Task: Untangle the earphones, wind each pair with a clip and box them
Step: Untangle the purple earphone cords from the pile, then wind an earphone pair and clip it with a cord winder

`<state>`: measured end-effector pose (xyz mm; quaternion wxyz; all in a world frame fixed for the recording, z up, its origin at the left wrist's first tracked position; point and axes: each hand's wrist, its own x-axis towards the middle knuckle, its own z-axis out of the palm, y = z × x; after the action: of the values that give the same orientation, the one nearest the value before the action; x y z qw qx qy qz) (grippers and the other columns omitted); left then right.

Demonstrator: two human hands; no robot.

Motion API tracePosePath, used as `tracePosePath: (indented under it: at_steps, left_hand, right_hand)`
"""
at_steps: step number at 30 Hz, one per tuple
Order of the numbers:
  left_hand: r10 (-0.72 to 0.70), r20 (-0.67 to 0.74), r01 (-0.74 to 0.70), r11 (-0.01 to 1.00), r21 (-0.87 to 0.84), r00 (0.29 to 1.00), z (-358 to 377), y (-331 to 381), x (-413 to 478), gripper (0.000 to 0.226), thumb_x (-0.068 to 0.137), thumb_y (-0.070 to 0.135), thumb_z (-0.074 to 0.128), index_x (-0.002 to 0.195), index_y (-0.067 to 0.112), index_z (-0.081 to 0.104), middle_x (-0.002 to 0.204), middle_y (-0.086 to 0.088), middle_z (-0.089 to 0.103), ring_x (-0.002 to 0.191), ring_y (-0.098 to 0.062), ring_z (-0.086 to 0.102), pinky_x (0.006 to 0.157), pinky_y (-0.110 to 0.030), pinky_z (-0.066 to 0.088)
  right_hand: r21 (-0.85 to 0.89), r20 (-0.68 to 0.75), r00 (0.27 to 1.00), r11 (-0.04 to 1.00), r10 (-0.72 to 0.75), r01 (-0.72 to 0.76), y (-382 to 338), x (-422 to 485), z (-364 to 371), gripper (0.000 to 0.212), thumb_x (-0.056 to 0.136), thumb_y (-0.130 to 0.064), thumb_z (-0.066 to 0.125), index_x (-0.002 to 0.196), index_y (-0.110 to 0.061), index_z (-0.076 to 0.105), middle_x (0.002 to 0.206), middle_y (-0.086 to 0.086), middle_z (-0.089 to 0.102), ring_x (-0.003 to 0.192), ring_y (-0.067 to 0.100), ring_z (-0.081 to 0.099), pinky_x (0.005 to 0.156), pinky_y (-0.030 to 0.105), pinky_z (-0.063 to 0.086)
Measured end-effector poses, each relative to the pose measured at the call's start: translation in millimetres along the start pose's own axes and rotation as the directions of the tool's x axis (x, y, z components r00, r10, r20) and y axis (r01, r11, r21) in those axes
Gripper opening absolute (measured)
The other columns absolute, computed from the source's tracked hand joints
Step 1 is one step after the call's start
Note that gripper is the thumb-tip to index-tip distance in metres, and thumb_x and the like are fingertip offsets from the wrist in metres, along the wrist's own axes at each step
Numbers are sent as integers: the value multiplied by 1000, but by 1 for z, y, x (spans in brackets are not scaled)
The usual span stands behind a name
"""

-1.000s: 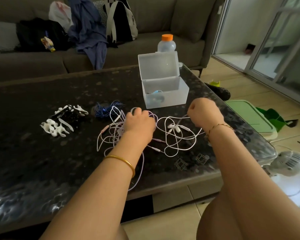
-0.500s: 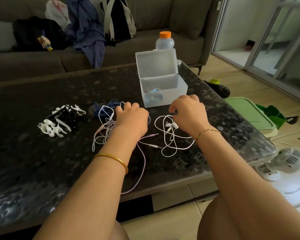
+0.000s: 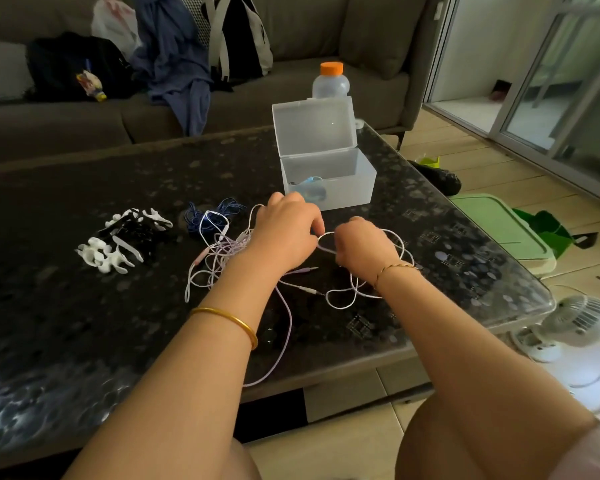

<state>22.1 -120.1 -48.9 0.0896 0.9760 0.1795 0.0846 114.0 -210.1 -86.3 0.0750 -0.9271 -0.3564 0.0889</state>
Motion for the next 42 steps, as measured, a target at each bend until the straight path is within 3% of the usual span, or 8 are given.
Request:
tracePosePath:
  at_steps: [6, 10, 13, 21, 25, 30, 37, 42]
  left_hand:
    - [-14, 37, 26, 935, -353, 999, 0, 3, 1, 43, 91, 9, 60, 132, 17, 52, 129, -6, 49, 111, -21, 54, 97, -33, 45]
    - [13, 20, -1, 850, -527, 1000, -2, 17, 2, 57, 91, 12, 61, 143, 19, 38, 122, 1, 45, 108, -19, 52, 94, -32, 44]
    - [-60, -25, 34, 814, -580, 998, 2, 19, 8, 32, 93, 18, 60, 124, 14, 55, 118, -6, 53, 105, -23, 56, 84, -31, 47]
    - [-258, -130, 84, 680, -729, 957, -12, 9, 11, 11, 94, 20, 57, 92, 11, 63, 73, 1, 63, 65, -10, 61, 65, -24, 52]
    - [-241, -157, 34, 638, -769, 958, -20, 10, 9, 9, 94, 18, 56, 88, 15, 62, 77, -1, 62, 68, -12, 61, 58, -17, 53]
    - [-234, -32, 105, 550, -829, 972, -16, 10, 11, 12, 96, 15, 54, 93, 12, 65, 88, -5, 62, 87, -19, 65, 75, -35, 60]
    - [-216, 46, 167, 583, -795, 975, -7, 17, 18, 43, 94, 20, 55, 136, 16, 47, 128, -4, 51, 117, -18, 53, 97, -30, 47]
    - [-33, -28, -7, 512, -859, 999, -16, 29, 12, 20, 85, 10, 66, 96, 27, 65, 112, 0, 65, 113, -16, 57, 96, -27, 45]
  right_hand:
    - [690, -156, 975, 724, 161, -9, 22, -14, -36, 13, 93, -12, 49, 94, -5, 60, 73, 3, 64, 70, 18, 60, 67, 29, 53]
    - [846, -211, 973, 516, 98, 132, 23, -35, -58, 8, 96, -12, 46, 92, -9, 53, 64, 3, 58, 57, 15, 52, 60, 29, 46]
    - [898, -232, 972, 392, 42, 198, 24, -41, -62, 6, 96, -12, 49, 93, -8, 52, 60, 4, 54, 52, 16, 49, 57, 31, 45]
    - [429, -307, 882, 879, 358, -207, 54, -18, -46, 11, 89, -19, 50, 82, -9, 51, 92, 13, 56, 80, 32, 56, 73, 43, 50]
    - [491, -408, 814, 851, 412, -185, 52, -17, -47, 7, 93, -13, 44, 92, -8, 49, 91, 10, 56, 79, 29, 55, 67, 39, 46]
    - [859, -468, 783, 417, 409, 296, 34, -27, -59, 21, 97, -11, 43, 81, -23, 42, 84, 13, 61, 52, 11, 55, 56, 29, 53]
    - [775, -601, 739, 451, 305, 444, 21, -32, -69, 10, 94, -12, 51, 86, -17, 49, 70, 4, 60, 48, -4, 48, 51, 10, 35]
    - [731, -649, 726, 449, 226, 514, 18, -37, -74, 5, 91, -8, 56, 87, -10, 56, 71, 6, 61, 55, -1, 54, 58, 13, 41]
